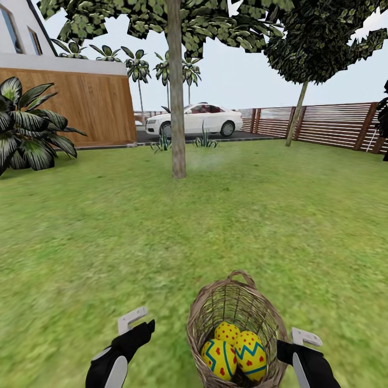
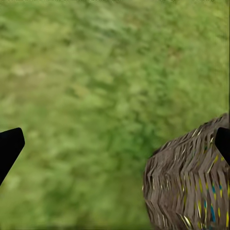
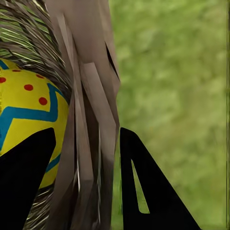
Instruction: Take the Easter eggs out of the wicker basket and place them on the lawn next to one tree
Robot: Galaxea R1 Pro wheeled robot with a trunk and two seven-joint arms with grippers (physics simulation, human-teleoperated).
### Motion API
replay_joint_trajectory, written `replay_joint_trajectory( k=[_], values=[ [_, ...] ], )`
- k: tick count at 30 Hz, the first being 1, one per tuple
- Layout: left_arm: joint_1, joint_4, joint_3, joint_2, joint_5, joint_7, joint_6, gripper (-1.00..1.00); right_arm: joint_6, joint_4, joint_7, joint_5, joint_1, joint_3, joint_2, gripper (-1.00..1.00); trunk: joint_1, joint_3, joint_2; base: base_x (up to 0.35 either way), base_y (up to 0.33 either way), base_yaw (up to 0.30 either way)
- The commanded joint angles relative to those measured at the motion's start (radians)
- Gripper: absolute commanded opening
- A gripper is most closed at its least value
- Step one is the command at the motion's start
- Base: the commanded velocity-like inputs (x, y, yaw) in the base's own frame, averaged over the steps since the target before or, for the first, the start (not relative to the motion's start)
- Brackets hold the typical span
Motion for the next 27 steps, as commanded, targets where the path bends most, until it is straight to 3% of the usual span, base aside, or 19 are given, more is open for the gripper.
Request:
replay_joint_trajectory(
  k=[1,11,16,27],
  values=[
    [0.000,-0.001,-0.001,0.000,0.011,0.009,0.002,1.00,0.004,-0.002,-0.002,-0.009,-0.001,-0.001,0.001,-1.00,-0.004,0.002,0.007,0.000,0.000,0.000],
    [0.000,0.000,-0.003,0.000,0.011,0.009,0.002,1.00,0.000,-0.002,-0.002,-0.009,-0.001,-0.002,0.001,-1.00,-0.043,0.034,0.077,0.000,0.000,0.000],
    [0.000,0.025,-0.004,0.000,0.010,0.009,0.001,1.00,-0.060,0.009,-0.003,-0.006,-0.001,0.000,0.001,-1.00,-0.062,0.049,0.112,0.000,0.000,0.000],
    [0.000,0.047,-0.007,-0.002,0.009,0.003,-0.005,1.00,-0.062,0.012,-0.003,-0.006,-0.001,0.000,0.000,-1.00,-0.104,0.084,0.189,0.000,0.000,0.000]
  ],
)
